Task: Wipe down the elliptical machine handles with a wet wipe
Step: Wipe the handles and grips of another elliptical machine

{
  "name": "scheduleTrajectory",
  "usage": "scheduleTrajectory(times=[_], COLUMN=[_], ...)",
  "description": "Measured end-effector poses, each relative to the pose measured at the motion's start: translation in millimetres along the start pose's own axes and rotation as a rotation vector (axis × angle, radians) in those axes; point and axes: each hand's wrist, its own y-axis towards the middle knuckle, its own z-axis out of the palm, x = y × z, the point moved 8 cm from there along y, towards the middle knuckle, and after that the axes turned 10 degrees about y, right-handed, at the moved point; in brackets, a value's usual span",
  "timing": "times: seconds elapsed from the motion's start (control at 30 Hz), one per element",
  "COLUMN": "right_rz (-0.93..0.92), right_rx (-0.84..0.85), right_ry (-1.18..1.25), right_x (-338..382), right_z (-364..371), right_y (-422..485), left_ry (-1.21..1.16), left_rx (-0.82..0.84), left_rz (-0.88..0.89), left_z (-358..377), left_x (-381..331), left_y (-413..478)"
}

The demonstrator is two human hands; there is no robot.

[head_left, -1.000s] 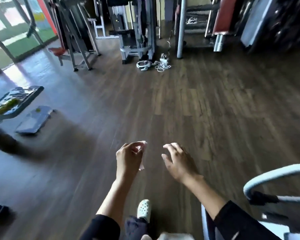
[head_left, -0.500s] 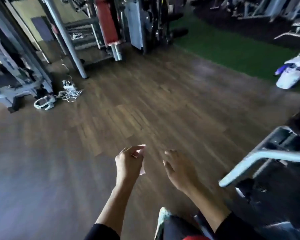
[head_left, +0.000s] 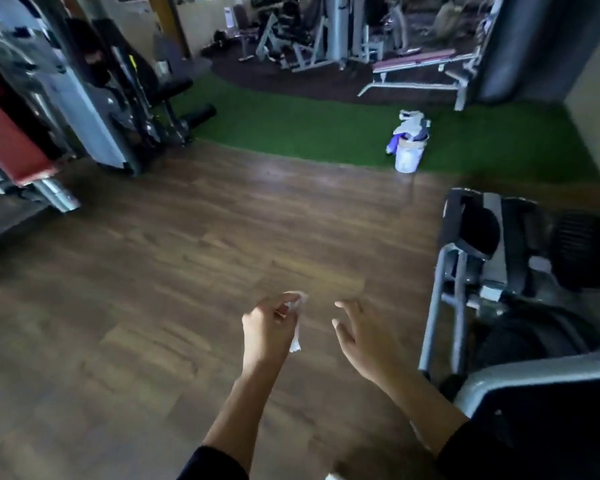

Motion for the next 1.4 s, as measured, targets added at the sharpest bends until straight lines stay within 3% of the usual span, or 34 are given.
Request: scheduleTrajectory(times=[0.33,0.53,0.63,0.8,0.9,1.1,1.4], right_rz=[0.382,0.624,0.692,0.744,0.698,0.554,0.198], right_rx=[-0.215,-0.493,-0.644,-0.886,-0.966,-1.169,-1.486], right_ry=[-0.07,-0.098,-0.095,-0.122,-0.187,-0.271,-0.304], right_x=[-79.1,-102.6,-109.9,-117.8,-115.3,-85.8,-26.6], right_z=[-60.2,-103.1,-125.2,-170.5,-211.3,-315.0,-450.6], right_y=[86.0,95.4,88.1,75.4,73.9,72.4,94.3], left_ry=[-0.11,-0.309,-0.322,-0.425,-0.492,-0.67,-1.013], left_rx=[0.371,0.734,0.817,0.844,0.776,0.653,0.405], left_rz=[0.304,0.587,0.669,0.809,0.913,1.069,1.188], left_z=[135.7,205.6,236.9,271.2,264.3,233.0,156.4], left_x=[-82.9,-159.4,-186.8,-243.7,-294.0,-401.5,-552.8], left_y=[146.6,175.1,176.5,166.9,158.6,149.0,175.3])
